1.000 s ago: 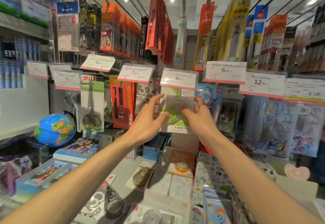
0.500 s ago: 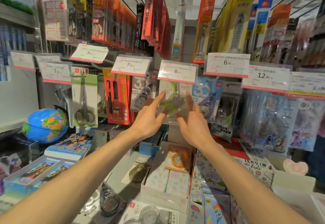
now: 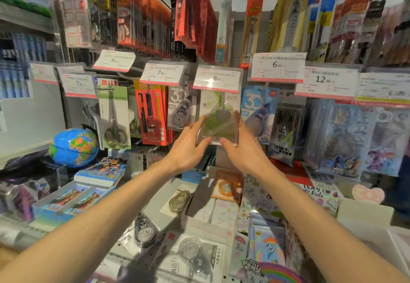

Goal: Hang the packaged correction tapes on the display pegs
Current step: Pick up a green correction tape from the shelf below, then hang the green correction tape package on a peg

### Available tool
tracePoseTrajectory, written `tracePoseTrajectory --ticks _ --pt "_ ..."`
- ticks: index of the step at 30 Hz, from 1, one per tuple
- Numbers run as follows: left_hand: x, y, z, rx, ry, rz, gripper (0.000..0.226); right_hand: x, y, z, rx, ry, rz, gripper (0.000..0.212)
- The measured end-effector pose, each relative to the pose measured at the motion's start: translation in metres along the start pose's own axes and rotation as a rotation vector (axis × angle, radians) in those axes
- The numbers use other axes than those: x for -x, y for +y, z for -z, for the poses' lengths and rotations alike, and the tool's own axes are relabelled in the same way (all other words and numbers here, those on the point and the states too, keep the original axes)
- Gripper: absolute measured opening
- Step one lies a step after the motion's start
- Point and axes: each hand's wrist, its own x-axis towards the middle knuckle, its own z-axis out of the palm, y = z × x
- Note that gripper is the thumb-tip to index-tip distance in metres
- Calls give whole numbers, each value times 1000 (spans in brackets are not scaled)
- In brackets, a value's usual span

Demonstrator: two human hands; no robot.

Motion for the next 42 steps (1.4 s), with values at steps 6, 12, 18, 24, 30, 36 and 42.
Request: tracePoseTrajectory --ticks 6,12,18,24,30,36,42 --pt "25 3 11 -10 0 61 64 17 0 -6 -50 -122 -100 84" --pt "59 -25 33 7 -63 173 55 30 -18 -25 -102 -251 -148 88" --pt "98 -96 64 -83 -215 316 44 34 -35 -79 0 -459 -149 67" --pt "131 -163 84 -361 -491 372 48 35 -43 -161 109 -627 -213 41" --pt "139 -194 82 -440 -600 295 25 45 -55 -211 309 -868 -237 65" --pt "140 -205 75 -338 -580 318 38 52 -66 -222 411 -846 -267 68" --pt "134 -204 85 -25 -474 436 40 54 -73 -215 304 -753 -325 67"
